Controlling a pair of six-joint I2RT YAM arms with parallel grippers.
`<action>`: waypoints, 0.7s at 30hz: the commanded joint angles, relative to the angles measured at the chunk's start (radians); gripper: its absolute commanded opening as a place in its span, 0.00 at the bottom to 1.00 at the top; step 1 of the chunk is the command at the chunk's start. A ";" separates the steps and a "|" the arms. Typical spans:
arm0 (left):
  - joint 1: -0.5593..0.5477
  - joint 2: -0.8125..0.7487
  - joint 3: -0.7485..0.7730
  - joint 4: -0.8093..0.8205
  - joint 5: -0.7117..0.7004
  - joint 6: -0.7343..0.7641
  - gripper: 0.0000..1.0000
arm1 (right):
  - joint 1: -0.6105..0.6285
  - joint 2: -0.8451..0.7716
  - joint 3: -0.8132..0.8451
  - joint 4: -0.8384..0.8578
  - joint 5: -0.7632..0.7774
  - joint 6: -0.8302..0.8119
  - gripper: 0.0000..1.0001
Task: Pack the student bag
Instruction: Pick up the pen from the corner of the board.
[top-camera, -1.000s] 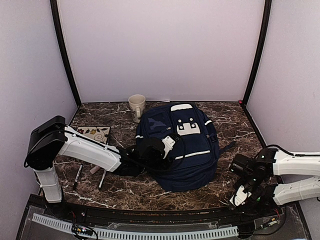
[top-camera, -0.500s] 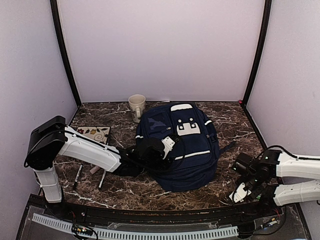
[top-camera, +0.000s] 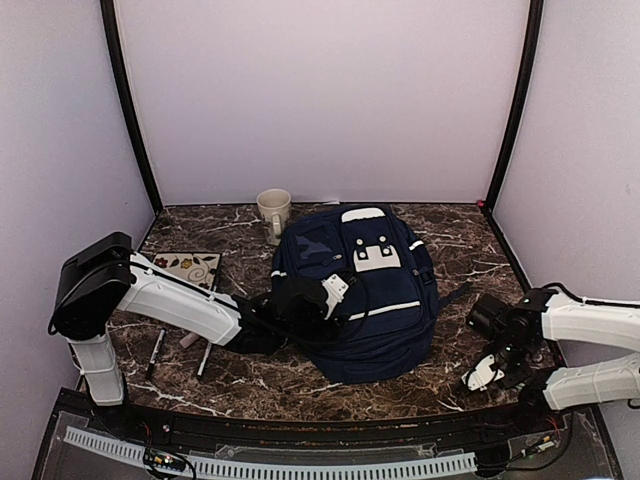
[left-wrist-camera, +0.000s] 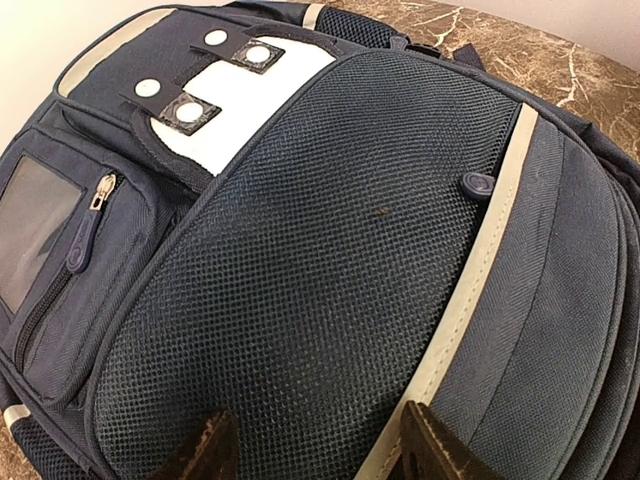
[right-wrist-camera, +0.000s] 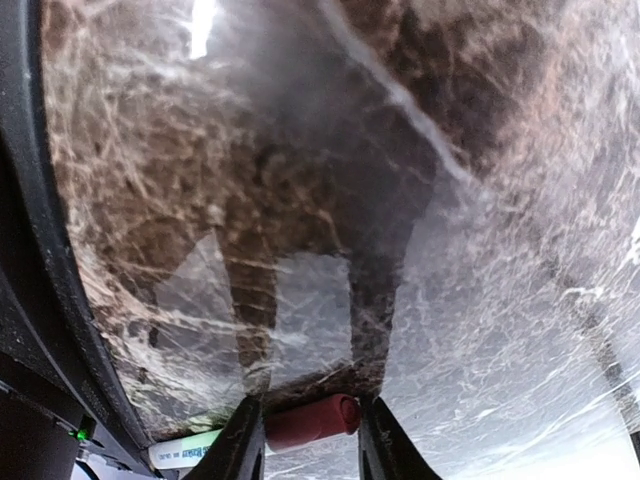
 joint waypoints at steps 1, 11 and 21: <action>0.004 -0.034 -0.031 0.008 -0.004 -0.016 0.58 | -0.013 0.053 -0.020 0.037 -0.022 0.010 0.29; 0.004 -0.061 -0.056 -0.001 -0.021 -0.023 0.58 | -0.032 0.191 0.099 0.148 -0.024 0.023 0.34; 0.004 -0.051 -0.066 0.019 -0.016 -0.027 0.58 | -0.139 0.082 0.020 0.037 -0.036 0.023 0.56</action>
